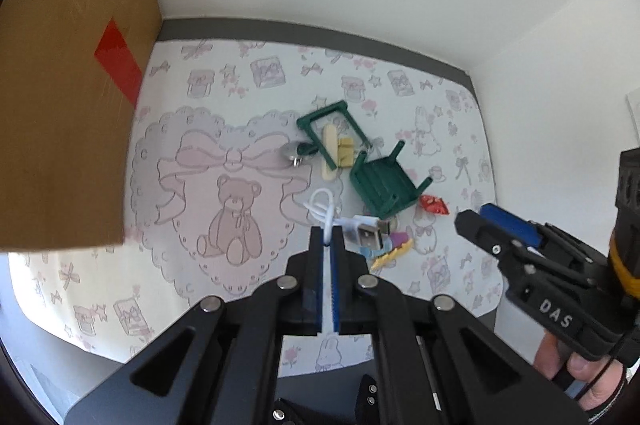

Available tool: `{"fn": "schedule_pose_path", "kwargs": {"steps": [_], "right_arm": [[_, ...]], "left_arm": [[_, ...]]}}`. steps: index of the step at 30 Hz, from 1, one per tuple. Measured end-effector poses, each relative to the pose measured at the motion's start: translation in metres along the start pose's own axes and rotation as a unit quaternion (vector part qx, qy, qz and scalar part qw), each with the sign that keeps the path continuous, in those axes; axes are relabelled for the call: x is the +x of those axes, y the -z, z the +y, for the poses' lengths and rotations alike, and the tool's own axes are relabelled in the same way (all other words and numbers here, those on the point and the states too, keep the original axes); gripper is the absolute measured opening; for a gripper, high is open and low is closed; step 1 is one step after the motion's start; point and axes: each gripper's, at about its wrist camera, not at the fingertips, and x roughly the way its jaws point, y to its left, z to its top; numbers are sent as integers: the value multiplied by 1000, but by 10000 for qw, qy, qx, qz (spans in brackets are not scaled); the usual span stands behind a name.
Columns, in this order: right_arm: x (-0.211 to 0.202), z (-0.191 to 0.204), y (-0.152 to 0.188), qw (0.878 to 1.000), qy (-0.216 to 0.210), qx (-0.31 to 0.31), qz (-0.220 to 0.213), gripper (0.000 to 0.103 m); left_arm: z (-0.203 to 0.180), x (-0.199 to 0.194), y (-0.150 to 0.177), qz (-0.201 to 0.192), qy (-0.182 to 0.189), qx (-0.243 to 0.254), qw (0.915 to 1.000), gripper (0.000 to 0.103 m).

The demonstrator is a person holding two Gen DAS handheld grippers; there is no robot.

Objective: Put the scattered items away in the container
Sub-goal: 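Grasp the white USB cable with the left gripper while the right gripper grasps the yellow star clip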

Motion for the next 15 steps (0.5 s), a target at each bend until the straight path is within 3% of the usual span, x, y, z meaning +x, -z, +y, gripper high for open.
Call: {"fn": "schedule_pose_path", "kwargs": {"steps": [5,10,15], "right_arm": [[16,2,9,9998,44,-81,174,50],[46,-1,18,9972,109,-155,717,51],[80,-8,28,9918,296,-261,1216,64]], "left_arm": [[4,8,4,137,-50,-55,9999,3],[4,17,-1,218,-95,-90,9997,3],[4,34,-7,392,-88,-110,9991,3]]}}
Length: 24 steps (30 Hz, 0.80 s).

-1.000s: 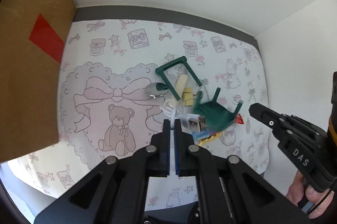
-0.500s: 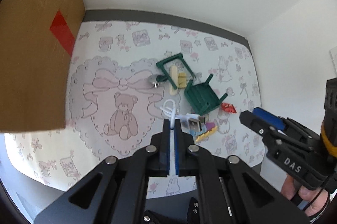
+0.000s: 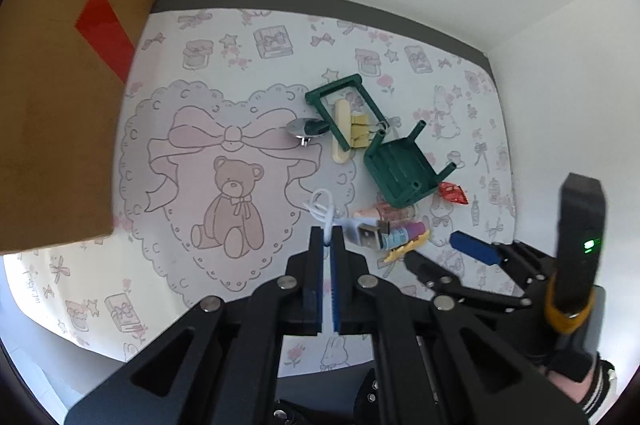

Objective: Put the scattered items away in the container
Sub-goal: 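Grasp the white USB cable with the left gripper while the right gripper grasps the yellow star clip, then lift the cable and star clip and carry both over the cardboard box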

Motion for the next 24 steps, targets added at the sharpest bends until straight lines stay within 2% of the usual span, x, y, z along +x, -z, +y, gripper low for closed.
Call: {"fn": "schedule_pose_path", "kwargs": {"steps": [3,8,11,13,14,20,24], "right_arm": [[14,-3,-1,9999,6,-41,157,70],[35,-4,-2,9987,72,-210,453,75],[37,3,-1,9981,194,-398,422,76],[37,5,0,9974,334,-473,427,71],[36,5,0,9971,393,-506,408,61],[30,-1,3,9978,188,-470,436,60],[14,1,4,9982,171,-496,278,60]], "left_arm": [[0,9,-4,98,-8,-31,9999,3],[0,23,-5,286,-46,-43,9996,3],[0,27,-6,335,-74,-33,9994,3],[-1,28,-6,352,-84,-10,9993,3],[-1,29,-5,363,-89,6,9993,3],[-5,26,-1,361,-86,72,9993,3],[-5,18,1,266,-96,94,9996,3]]}}
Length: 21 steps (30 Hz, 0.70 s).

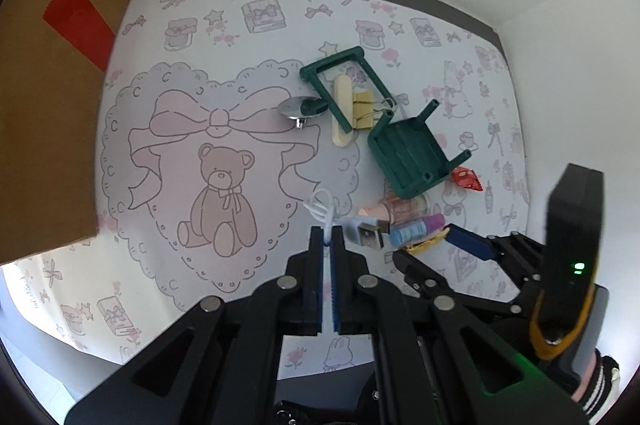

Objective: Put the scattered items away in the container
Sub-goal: 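Lift the cable and star clip and carry both over the cardboard box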

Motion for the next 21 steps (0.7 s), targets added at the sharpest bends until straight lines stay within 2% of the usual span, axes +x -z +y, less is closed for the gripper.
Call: {"fn": "schedule_pose_path", "kwargs": {"steps": [3,10,12,21], "right_arm": [[-20,1,-2,9998,-19,-7,-183,60],[-91,18,-12,9957,-42,-56,-926,60],[-106,27,-28,9937,-37,-80,-1121,60],[-169,51,-50,9817,-15,-332,-1877,60]], "left_arm": [[-1,-9,3,-115,0,45,9999,3],[-10,-45,3,-612,-34,249,9978,3],[-11,-62,1,-799,-24,298,9964,3],[-16,-129,-9,-1531,-117,470,9870,3]]}}
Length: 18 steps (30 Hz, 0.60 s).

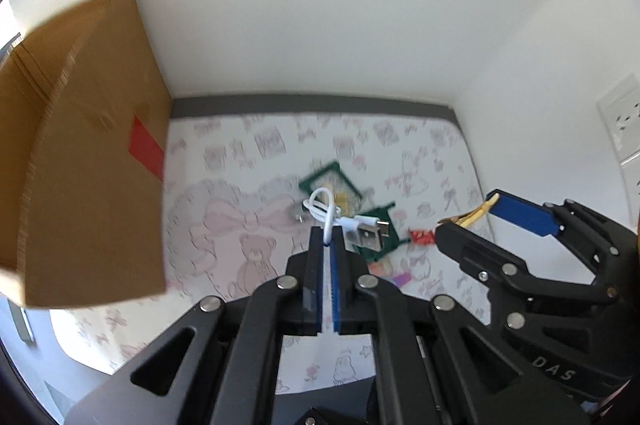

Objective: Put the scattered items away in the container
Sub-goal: 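Lift the cable and star clip and carry both over the cardboard box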

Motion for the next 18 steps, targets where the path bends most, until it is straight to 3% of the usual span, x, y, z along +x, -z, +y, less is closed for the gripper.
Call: {"fn": "schedule_pose_path", "kwargs": {"steps": [10,18], "right_arm": [[-40,29,-36,9983,-120,-294,-481,60],[-71,69,-74,9925,-286,-772,-902,60]], "left_arm": [[16,-53,-24,-594,-323,-133,9976,3],[47,-96,-40,-1229,-532,-455,9899,3]]}}
